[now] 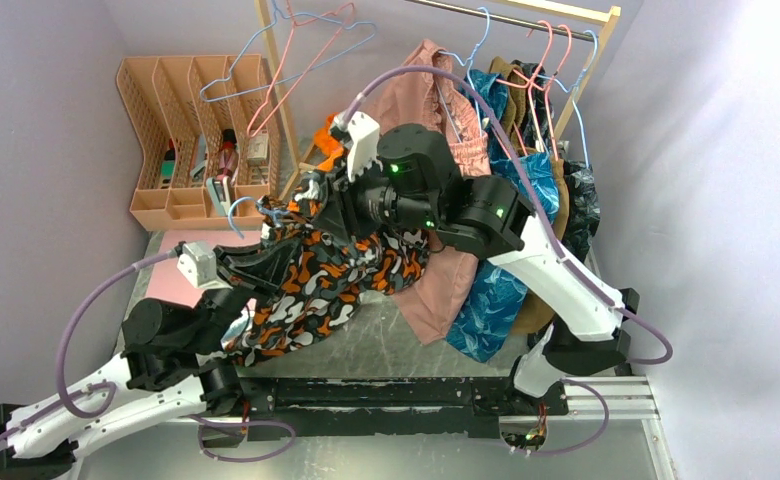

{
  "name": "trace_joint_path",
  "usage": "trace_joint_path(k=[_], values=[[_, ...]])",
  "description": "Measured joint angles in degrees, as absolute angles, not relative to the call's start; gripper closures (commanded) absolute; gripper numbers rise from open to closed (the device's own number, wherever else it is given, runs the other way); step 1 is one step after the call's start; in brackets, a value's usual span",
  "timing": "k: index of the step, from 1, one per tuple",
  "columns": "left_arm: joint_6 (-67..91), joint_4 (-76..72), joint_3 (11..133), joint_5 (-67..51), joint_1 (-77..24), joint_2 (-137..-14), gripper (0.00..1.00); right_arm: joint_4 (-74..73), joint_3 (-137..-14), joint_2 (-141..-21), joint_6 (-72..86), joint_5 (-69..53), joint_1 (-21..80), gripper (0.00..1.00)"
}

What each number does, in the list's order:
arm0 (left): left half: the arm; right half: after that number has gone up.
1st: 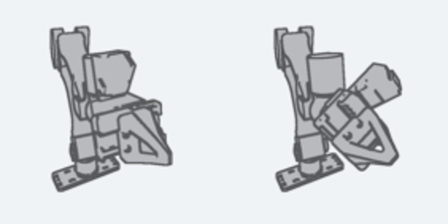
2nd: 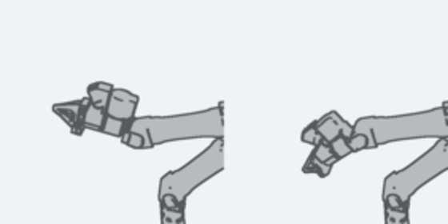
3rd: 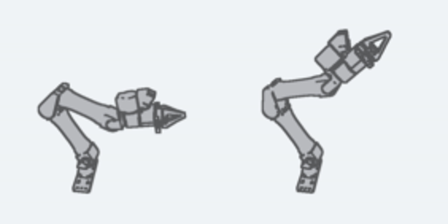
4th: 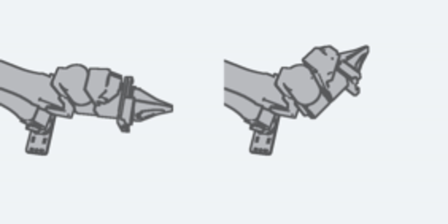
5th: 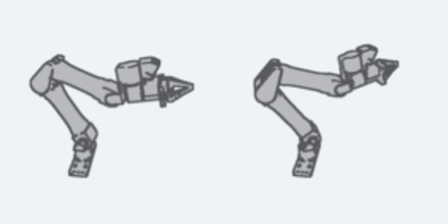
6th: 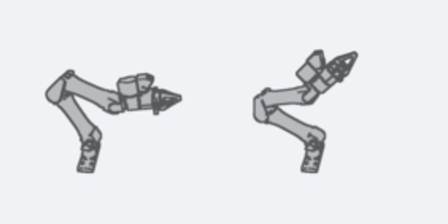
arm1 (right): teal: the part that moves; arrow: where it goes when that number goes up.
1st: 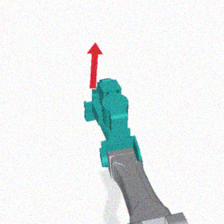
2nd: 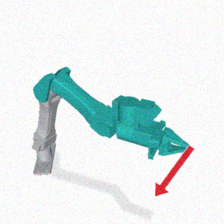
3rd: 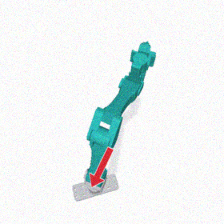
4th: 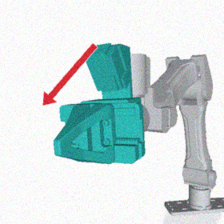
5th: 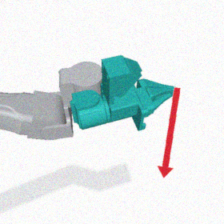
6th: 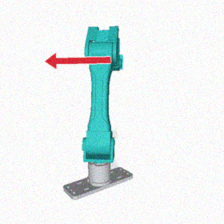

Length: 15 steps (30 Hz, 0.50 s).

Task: Place the shorts on the hanger
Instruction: Hang the shorts on the hanger.

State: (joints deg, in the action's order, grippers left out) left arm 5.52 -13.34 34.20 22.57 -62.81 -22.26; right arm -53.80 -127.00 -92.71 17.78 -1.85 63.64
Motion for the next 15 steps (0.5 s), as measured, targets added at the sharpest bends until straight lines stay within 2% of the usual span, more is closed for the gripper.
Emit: trace_joint_path(k=[7, 15], values=[[8.7, -18.1, 28.7, 22.3, -62.8, -18.1, 0.93, -54.0, -117.2, -90.4, 16.1, -3.2, 63.6, 0.6], [13.8, -22.5, 23.7, 20.6, -62.8, -17.2, 0.93, -53.8, -117.6, -90.3, 14.5, -4.7, 63.6, 0.32]])
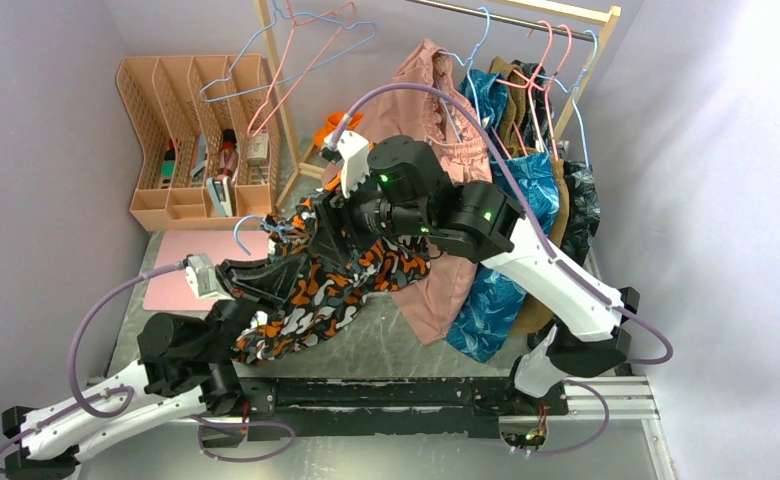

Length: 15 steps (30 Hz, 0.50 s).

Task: Place the shorts on the hanger
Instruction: Hang the shorts on the hanger.

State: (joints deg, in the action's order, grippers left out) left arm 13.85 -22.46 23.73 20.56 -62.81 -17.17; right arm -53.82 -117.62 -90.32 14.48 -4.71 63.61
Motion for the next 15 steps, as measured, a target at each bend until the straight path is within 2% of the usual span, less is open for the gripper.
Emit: trace_joint_path(k=[6, 15], values=[[16.3, -23.7, 21.7, 19.1, -62.8, -15.3, 0.93, -51.7, -117.1, -87.0, 12.2, -7.4, 63.6, 0.31], [19.8, -20.2, 21.7, 11.6, -62.8, -12.5, 0.93, -41.9, -106.5, -74.0, 2.5, -14.8, 63.6, 0.32]])
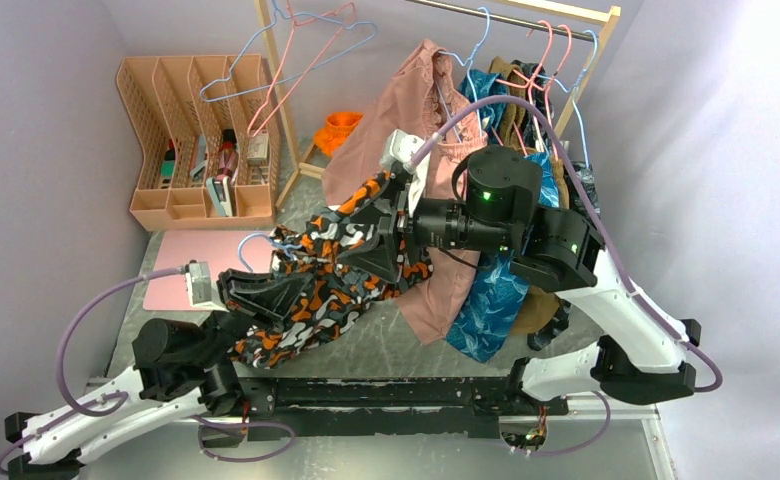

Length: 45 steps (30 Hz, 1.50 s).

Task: Place the shorts on the hanger
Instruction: Hang the shorts on the hanger.

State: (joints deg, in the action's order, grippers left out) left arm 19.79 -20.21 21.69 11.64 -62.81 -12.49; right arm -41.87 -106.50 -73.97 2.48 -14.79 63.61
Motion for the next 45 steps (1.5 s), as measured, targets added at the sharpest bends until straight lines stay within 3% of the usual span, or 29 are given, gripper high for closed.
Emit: trace_joint_path(k=[14, 22, 31, 37, 39, 42, 45], values=[[23.8, -13.5, 27.3, -1.3, -62.8, -16.1, 0.93, -37.8, -108.8, -82.8, -8.4, -27.0, 65.2, 0.42], [24.0, -13.0, 27.7, -5.0, -62.8, -16.8, 0.93, -38.4, -109.1, -83.6, -10.0, -29.9, 66.4, 0.67], [24.0, -12.8, 27.9, -7.2, -62.8, -17.6, 0.93, -39.2, -109.2, -84.3, -10.5, -30.7, 67.0, 0.7], [24.0, -12.1, 28.8, -7.4, -62.8, -17.6, 0.93, -39.4, -108.6, -84.3, -10.9, -30.4, 67.2, 0.86], [24.0, -12.0, 28.8, -7.6, -62.8, -17.5, 0.93, -39.4, -108.0, -84.2, -11.0, -30.2, 67.2, 0.98], [24.0, -11.2, 28.8, -7.8, -62.8, -17.5, 0.93, -39.5, -107.6, -84.2, -11.1, -30.0, 67.2, 1.0], [24.0, -10.7, 28.9, -7.7, -62.8, -17.5, 0.76, -39.5, -107.2, -83.9, -11.0, -29.3, 67.2, 1.0]])
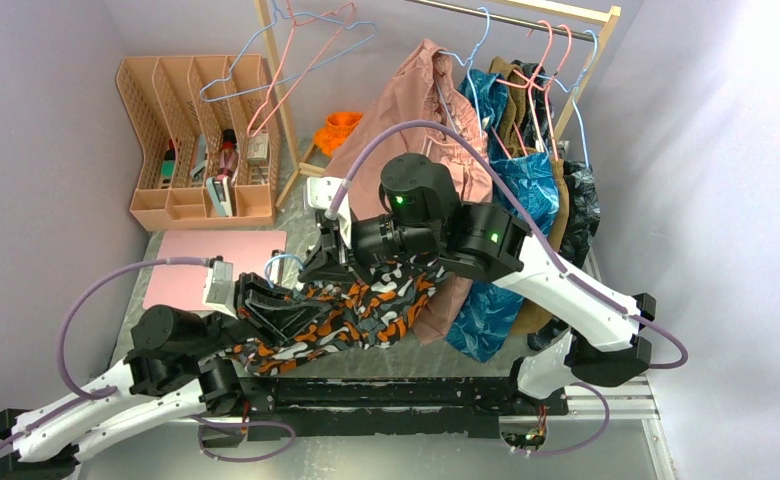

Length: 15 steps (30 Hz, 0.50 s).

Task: Place the shorts on the hanger
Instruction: Hang the shorts on the hanger.

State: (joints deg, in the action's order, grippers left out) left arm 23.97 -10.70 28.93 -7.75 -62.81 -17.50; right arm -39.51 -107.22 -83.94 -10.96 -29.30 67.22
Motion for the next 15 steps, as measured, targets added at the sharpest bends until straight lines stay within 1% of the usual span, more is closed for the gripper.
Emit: trace_joint_path(k=[1, 2, 3, 4, 6, 10, 15], values=[[23.9, -10.2, 29.2, -7.6, -62.8, -17.5, 0.69, -39.5, -107.2, -83.9, -10.9, -28.9, 67.2, 1.0], [23.9, -9.9, 29.5, -7.5, -62.8, -17.4, 0.64, -39.5, -107.2, -83.9, -10.8, -28.4, 67.2, 1.0], [24.0, -9.5, 29.8, -7.2, -62.8, -17.1, 0.61, -39.5, -107.2, -83.9, -10.8, -28.0, 67.3, 1.0], [23.9, -9.0, 30.1, -7.1, -62.8, -16.8, 0.59, -39.5, -107.2, -83.9, -10.7, -27.5, 67.3, 1.0], [24.0, -7.7, 30.8, -6.9, -62.8, -15.9, 0.61, -39.5, -107.2, -83.9, -10.7, -26.6, 67.3, 1.0], [24.1, -4.3, 31.6, -5.8, -62.8, -13.7, 0.73, -39.5, -107.2, -83.9, -10.5, -25.7, 67.4, 1.0], [24.1, 1.2, 32.1, -2.9, -62.8, -10.4, 0.79, -39.5, -107.2, -83.9, -10.3, -24.8, 67.5, 1.0]])
